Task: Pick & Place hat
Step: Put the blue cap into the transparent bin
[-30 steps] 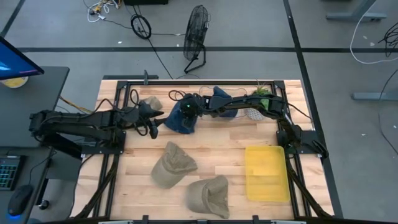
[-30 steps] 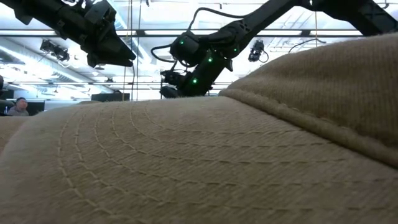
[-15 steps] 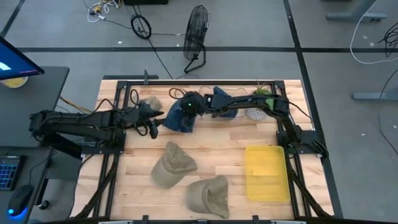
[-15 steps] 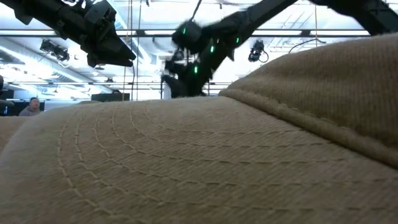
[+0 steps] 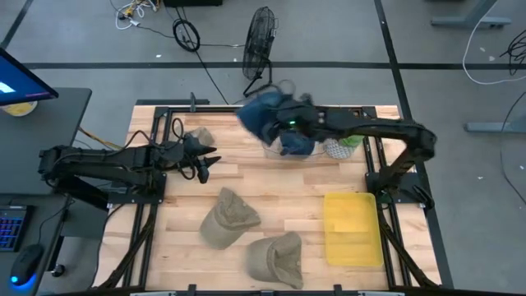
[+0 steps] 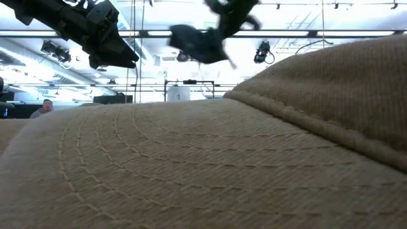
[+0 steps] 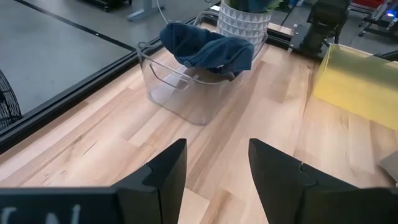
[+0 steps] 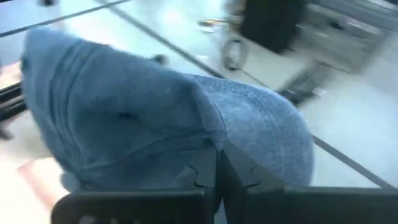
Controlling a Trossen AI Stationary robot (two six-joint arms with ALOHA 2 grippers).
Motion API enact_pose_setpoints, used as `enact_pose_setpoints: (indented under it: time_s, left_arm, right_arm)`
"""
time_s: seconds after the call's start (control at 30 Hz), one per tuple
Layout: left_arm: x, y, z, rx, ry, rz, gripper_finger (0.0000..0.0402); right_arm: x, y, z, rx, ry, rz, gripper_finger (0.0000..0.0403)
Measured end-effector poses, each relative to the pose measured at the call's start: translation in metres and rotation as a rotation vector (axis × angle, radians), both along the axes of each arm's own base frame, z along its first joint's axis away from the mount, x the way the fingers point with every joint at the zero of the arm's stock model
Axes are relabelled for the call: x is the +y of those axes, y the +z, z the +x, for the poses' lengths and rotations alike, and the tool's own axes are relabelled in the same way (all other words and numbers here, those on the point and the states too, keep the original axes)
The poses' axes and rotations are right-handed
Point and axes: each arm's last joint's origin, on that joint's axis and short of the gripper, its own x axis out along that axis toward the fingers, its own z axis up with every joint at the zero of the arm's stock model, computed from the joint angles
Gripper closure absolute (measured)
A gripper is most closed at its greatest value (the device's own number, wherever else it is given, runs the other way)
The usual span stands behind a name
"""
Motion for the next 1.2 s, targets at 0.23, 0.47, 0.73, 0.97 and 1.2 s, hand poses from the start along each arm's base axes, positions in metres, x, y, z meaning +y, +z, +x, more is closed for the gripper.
enact_pose_setpoints:
  time_s: [0.23, 0.47, 0.73, 0.97, 1.2]
  left_arm:
    - [0.0, 0.0, 0.0, 0.005, 0.0, 0.0, 0.0225]
    - [0.0, 0.0, 0.0, 0.005, 0.0, 0.0, 0.0225]
    - [0.0, -0.001, 0.0, 0.006, 0.0, -0.001, 0.0225]
    - [0.0, -0.001, 0.0, 0.006, 0.001, -0.001, 0.0225]
    - [0.0, 0.0, 0.0, 0.006, 0.001, -0.001, 0.0225]
  right_arm:
    - [0.004, -0.002, -0.053, 0.042, -0.303, 0.094, 0.0394]
    - [0.005, -0.049, -0.059, -0.021, -0.501, 0.197, 0.039]
    - [0.002, -0.101, -0.062, -0.134, -0.633, 0.3, 0.0383]
    - [0.0, -0.144, -0.07, -0.157, -0.671, 0.357, 0.0382]
    - [-0.009, -0.172, -0.077, -0.123, -0.601, 0.382, 0.0382]
